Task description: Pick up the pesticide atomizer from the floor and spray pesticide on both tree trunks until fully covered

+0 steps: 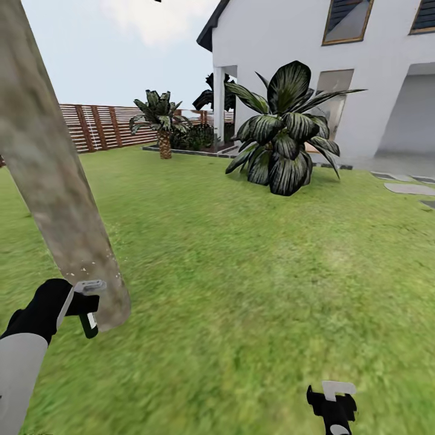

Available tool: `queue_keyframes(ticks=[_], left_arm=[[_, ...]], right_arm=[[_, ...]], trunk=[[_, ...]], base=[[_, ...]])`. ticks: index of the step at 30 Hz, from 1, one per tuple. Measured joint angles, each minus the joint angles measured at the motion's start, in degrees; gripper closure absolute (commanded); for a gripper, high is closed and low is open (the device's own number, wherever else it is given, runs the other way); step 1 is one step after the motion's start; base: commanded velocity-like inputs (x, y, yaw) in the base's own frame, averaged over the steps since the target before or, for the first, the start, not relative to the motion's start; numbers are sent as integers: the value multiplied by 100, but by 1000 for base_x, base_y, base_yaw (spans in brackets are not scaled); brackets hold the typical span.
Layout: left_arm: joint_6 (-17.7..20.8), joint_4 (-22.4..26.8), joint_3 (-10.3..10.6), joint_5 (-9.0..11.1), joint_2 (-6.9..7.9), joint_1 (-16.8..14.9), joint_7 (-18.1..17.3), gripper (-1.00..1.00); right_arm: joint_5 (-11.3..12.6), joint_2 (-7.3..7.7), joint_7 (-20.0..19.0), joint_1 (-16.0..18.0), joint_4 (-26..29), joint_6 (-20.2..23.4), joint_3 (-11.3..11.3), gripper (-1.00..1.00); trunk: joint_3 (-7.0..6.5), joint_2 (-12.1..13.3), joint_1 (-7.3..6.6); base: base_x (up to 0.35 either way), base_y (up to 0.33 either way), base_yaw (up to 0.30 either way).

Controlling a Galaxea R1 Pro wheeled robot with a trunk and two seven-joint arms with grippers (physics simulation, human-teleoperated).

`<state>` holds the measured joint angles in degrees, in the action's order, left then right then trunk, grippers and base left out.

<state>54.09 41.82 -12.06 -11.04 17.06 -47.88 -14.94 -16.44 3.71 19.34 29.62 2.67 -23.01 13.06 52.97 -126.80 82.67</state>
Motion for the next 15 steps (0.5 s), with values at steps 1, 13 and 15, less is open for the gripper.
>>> queue_keyframes(ticks=[1,13,15], left_arm=[[7,10,1,-1,-1,-1,0,100],[14,19,1,-3,-19,4,0,100],[14,19,1,0,-25,4,0,100]], right_arm=[[0,-1,0,0,-2,-1,-2,-100],[-4,22,0,0,-4,3,2,-100],[-3,24,0,0,-4,2,1,-100]], trunk=[[0,0,0],[0,0,0],[0,0,0]], base=[[234,-192,274],[220,-198,117],[167,-233,0]])
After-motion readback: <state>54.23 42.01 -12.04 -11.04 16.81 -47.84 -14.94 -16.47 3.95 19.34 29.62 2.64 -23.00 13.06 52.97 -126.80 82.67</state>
